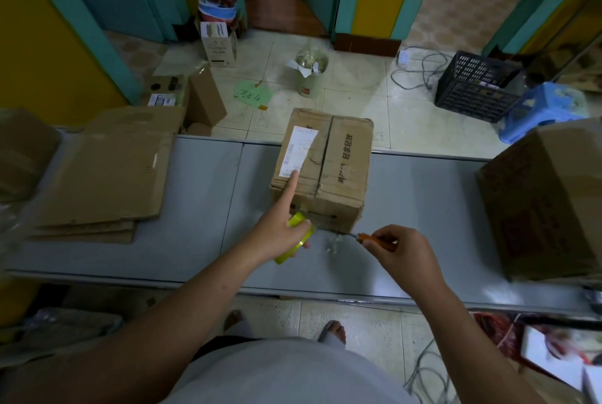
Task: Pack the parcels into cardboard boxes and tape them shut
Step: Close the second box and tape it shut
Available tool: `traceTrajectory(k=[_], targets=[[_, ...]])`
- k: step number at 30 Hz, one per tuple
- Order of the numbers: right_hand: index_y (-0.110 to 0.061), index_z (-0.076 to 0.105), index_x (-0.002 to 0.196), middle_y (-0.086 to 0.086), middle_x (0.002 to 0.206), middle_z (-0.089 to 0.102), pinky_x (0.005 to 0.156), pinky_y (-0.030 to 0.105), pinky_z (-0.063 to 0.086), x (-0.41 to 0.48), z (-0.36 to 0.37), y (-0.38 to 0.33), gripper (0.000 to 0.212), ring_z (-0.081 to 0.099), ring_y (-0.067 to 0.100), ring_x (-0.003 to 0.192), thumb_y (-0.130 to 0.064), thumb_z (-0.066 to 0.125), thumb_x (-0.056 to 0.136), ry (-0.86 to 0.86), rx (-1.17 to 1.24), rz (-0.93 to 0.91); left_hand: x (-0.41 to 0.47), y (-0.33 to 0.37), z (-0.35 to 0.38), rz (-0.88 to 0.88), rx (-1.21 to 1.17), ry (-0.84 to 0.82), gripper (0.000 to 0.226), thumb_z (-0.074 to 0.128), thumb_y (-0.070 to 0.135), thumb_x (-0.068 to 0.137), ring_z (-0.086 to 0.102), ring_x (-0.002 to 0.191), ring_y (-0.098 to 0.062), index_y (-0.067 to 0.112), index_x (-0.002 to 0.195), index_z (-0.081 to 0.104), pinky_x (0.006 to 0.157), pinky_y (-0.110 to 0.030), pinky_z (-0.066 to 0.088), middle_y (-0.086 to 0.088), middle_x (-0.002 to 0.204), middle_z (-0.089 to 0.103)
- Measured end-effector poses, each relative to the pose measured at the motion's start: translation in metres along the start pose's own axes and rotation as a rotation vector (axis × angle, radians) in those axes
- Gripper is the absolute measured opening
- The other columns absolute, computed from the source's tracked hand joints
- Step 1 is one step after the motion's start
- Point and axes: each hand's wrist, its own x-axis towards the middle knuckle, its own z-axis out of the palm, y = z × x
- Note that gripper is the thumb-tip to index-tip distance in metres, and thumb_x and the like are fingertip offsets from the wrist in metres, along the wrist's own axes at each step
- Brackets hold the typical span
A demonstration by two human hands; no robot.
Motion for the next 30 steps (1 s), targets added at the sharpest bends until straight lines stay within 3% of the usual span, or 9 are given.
traceTrajectory(k=[3, 7, 10, 13, 15, 17, 21, 24, 30], targets=[[-0.037, 0.072, 0.099, -0.02, 0.089, 0.07, 0.075, 0.036, 0.061, -0.006, 0.013, 0.033, 0.023, 0.067, 0.004, 0.083, -0.053, 0.079, 0.085, -0.058, -0.142, 0.027, -0.001, -0.001, 0.001, 0.014, 0.009, -0.006, 0.102, 0.061, 0.013, 0.104, 0.078, 0.084, -0.019, 0.079, 0.146, -0.005, 0.061, -0.041, 0.063, -0.007, 0.174, 0.015], [-0.043, 0.067, 0.097, -0.02, 0.086, 0.062, 0.084, 0.038, 0.048, -0.015, 0.043, 0.059, 0.026, 0.061, 0.015, 0.094, -0.027, 0.083, 0.086, -0.036, -0.227, -0.016, 0.0, -0.002, 0.005, 0.026, -0.001, -0.027, 0.102, 0.062, 0.017, 0.105, 0.078, 0.078, -0.017, 0.08, 0.145, -0.008, 0.059, -0.034, 0.06, -0.027, 0.162, 0.036], [-0.04, 0.072, 0.106, -0.011, 0.106, 0.071, 0.084, 0.034, 0.032, -0.014, 0.054, 0.067, 0.031, 0.054, 0.019, 0.108, -0.018, 0.083, 0.086, 0.007, -0.336, -0.005, 0.0, 0.0, 0.003, 0.026, 0.015, -0.045, 0.104, 0.065, 0.021, 0.104, 0.078, 0.078, -0.016, 0.078, 0.145, -0.011, 0.06, -0.034, 0.06, -0.032, 0.157, 0.041], [-0.031, 0.075, 0.109, -0.003, 0.121, 0.069, 0.09, 0.037, 0.035, -0.012, 0.053, 0.052, 0.023, 0.054, 0.026, 0.118, -0.023, 0.08, 0.088, 0.083, -0.244, -0.024, -0.001, 0.002, 0.0, 0.028, 0.021, -0.072, 0.105, 0.067, 0.023, 0.103, 0.078, 0.08, -0.018, 0.077, 0.146, -0.012, 0.061, -0.036, 0.062, -0.031, 0.155, 0.044], [-0.028, 0.075, 0.101, -0.006, 0.11, 0.07, 0.088, 0.039, 0.047, -0.012, 0.044, 0.022, 0.011, 0.061, 0.021, 0.106, -0.024, 0.077, 0.091, 0.142, -0.085, -0.085, -0.004, 0.002, -0.003, 0.034, 0.02, -0.084, 0.106, 0.068, 0.022, 0.102, 0.078, 0.082, -0.021, 0.078, 0.145, -0.011, 0.061, -0.038, 0.062, -0.029, 0.152, 0.048], [-0.027, 0.073, 0.094, -0.011, 0.095, 0.068, 0.079, 0.041, 0.055, -0.013, 0.033, -0.013, 0.006, 0.062, 0.011, 0.09, -0.022, 0.075, 0.093, 0.179, 0.056, -0.192, -0.007, 0.002, -0.005, 0.031, 0.033, -0.092, 0.107, 0.068, 0.022, 0.102, 0.078, 0.08, -0.023, 0.078, 0.145, -0.011, 0.062, -0.048, 0.064, -0.019, 0.125, 0.069], [-0.022, 0.072, 0.098, -0.008, 0.097, 0.064, 0.08, 0.035, 0.045, 0.0, 0.018, -0.071, 0.011, 0.054, 0.016, 0.096, -0.023, 0.08, 0.09, 0.341, 0.022, -0.487, -0.011, 0.002, -0.011, 0.036, 0.054, -0.102, 0.107, 0.071, 0.022, 0.1, 0.077, 0.08, -0.025, 0.078, 0.147, -0.008, 0.061, -0.047, 0.064, -0.006, 0.107, 0.072], [-0.028, 0.073, 0.105, -0.009, 0.104, 0.065, 0.086, 0.035, 0.036, 0.031, 0.02, -0.093, 0.027, 0.052, 0.018, 0.105, -0.043, 0.081, 0.084, 0.331, -0.148, -0.496, -0.015, 0.003, -0.015, 0.018, 0.07, -0.099, 0.106, 0.071, 0.022, 0.1, 0.076, 0.077, -0.026, 0.077, 0.148, -0.005, 0.065, -0.054, 0.064, -0.008, 0.093, 0.076], [-0.027, 0.072, 0.104, -0.006, 0.099, 0.062, 0.082, 0.031, 0.026, 0.058, 0.036, -0.09, 0.032, 0.053, 0.02, 0.097, -0.045, 0.083, 0.08, 0.303, -0.276, -0.545, -0.03, 0.005, -0.022, 0.044, 0.077, -0.075, 0.101, 0.066, 0.019, 0.103, 0.074, 0.068, -0.012, 0.07, 0.154, -0.005, 0.057, -0.031, 0.058, 0.01, 0.09, 0.07]])
